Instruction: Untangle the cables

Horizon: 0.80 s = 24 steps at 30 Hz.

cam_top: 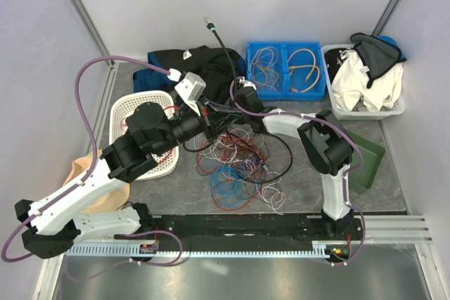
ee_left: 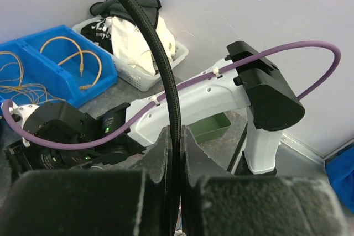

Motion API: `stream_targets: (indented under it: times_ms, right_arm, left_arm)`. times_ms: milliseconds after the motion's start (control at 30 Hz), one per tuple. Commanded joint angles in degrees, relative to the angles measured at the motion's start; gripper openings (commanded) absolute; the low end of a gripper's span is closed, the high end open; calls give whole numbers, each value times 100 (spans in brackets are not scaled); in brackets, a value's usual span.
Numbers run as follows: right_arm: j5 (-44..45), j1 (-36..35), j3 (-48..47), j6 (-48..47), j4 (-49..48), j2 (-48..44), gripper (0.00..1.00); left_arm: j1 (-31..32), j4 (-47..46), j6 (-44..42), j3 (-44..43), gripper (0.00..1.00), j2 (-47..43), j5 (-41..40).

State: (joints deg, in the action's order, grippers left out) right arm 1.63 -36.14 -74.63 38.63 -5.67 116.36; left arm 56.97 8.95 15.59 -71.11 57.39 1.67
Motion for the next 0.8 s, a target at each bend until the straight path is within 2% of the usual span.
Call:
stream_targets:
  times_ms: [0, 33, 67, 100, 167, 200, 267, 300, 400, 600, 767]
  right_arm:
    - [-145, -7, 1, 39, -170, -147, 27]
    - [-145, 2, 45, 39, -206, -235, 19]
    - [-119, 2, 184, 48, -224, -358, 6]
    - [-49, -7, 255, 48, -259, -507, 1]
    - [30, -7, 570, -4, -311, -1174, 0]
    - [205, -7, 686, -22, -338, -1786, 0]
    - [381, -7, 897, -84, -216, -2404, 0]
    - [504, -7, 880, -154, 116, -2955, 0]
    - [830, 2, 696, -399, 871, -3844, 0]
    - [822, -7, 81, -594, 1954, -4883, 0]
    - [1014, 2, -192, -795, 2649, -5351, 0]
  left_arm:
    - [-10, -166, 84, 45, 2, -78, 26]
    - [-10, -183, 101, 53, 2, -78, 35]
    - [-2, -183, 110, 88, 2, -87, 18]
    - [-2, -201, 119, 106, 2, -105, 0]
    - [-2, -209, 172, 211, 2, -175, -131]
    - [-2, -262, 189, 264, 2, -201, -141]
    - [-2, -341, 216, 465, 2, -289, -509]
    - [-2, -367, 242, 545, 2, -359, -623]
    - [-10, -499, 295, 861, 2, -438, -949]
    - [-2, -535, 497, 1406, 2, -193, -1134]
    - [-2, -386, 708, 1592, 2, 851, -713]
